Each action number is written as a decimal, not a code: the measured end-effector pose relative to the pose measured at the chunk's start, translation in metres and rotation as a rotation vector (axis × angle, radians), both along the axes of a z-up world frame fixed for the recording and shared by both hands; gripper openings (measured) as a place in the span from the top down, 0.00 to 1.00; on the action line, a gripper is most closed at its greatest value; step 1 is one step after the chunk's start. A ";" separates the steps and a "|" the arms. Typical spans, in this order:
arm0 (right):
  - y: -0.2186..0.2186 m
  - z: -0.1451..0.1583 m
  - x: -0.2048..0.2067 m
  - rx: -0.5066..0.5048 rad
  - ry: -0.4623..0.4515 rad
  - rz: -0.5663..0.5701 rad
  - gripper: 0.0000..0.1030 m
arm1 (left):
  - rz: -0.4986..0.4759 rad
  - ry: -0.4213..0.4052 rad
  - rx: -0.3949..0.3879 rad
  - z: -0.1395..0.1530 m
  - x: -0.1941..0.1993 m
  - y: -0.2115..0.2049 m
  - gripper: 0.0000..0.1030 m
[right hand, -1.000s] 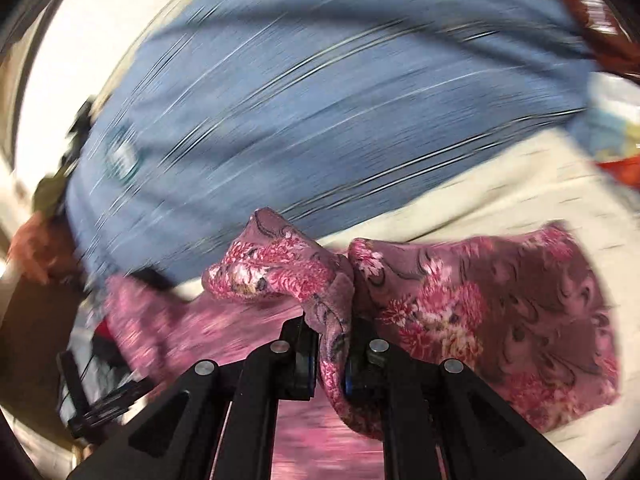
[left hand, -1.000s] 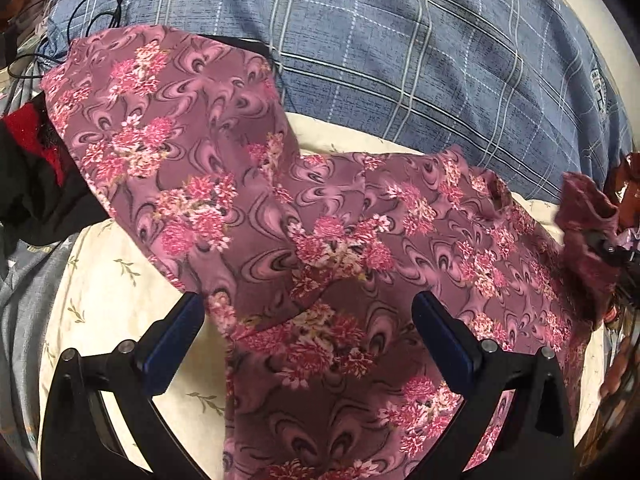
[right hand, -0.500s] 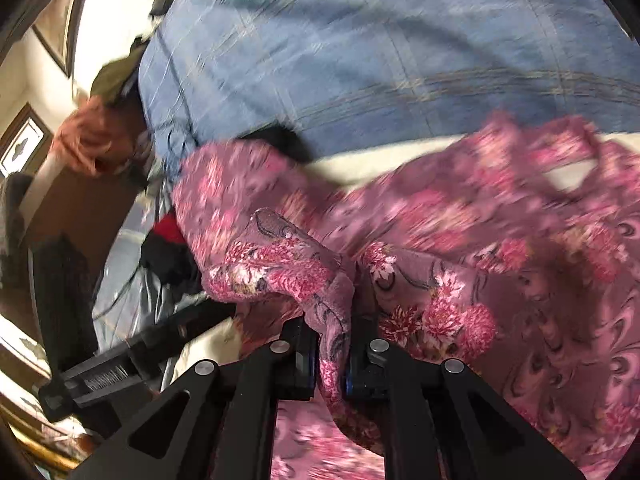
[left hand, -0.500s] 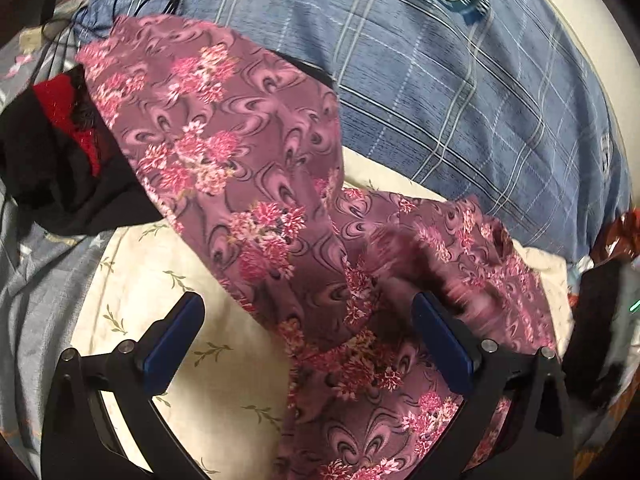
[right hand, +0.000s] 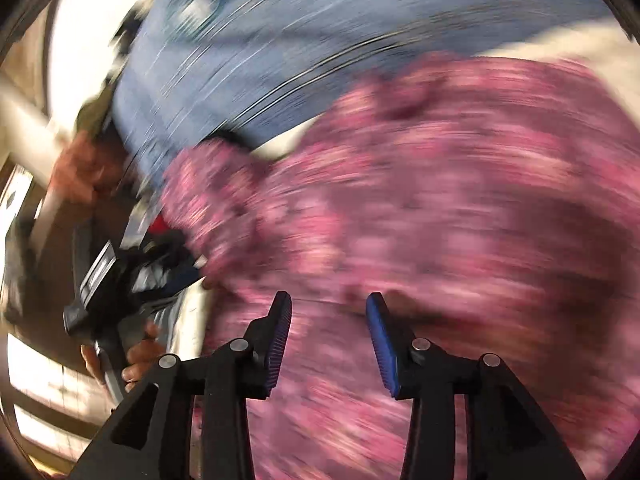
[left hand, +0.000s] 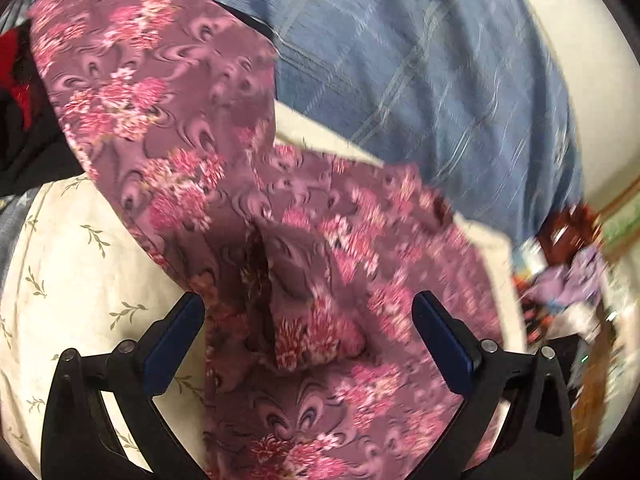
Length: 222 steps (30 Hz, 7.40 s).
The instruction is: Fold small clothes
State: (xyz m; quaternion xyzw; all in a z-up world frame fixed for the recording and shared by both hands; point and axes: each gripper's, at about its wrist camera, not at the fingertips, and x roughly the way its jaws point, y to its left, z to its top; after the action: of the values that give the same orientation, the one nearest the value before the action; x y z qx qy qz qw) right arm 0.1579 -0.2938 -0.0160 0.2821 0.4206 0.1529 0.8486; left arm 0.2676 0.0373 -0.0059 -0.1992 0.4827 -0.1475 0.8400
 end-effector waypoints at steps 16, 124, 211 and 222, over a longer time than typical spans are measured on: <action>-0.151 0.002 -0.021 0.332 -0.188 -0.467 0.96 | -0.033 -0.058 0.240 0.016 0.024 -0.068 0.83; -0.089 -0.015 -0.003 -0.131 -0.237 -0.255 0.62 | 0.152 -0.204 -0.219 0.138 0.012 0.068 0.97; -0.111 -0.009 -0.027 0.041 -0.083 -0.204 0.89 | 0.276 0.085 -0.213 0.020 -0.076 0.059 0.76; -0.141 0.014 0.012 0.029 -0.062 -0.258 0.67 | 0.147 0.147 -0.404 0.017 -0.073 0.018 0.41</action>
State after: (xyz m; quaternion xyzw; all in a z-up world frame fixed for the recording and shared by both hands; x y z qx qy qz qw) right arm 0.1702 -0.4352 -0.0025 0.3412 0.3523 0.0569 0.8696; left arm 0.1941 0.0552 0.0110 -0.4084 0.4873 -0.1645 0.7541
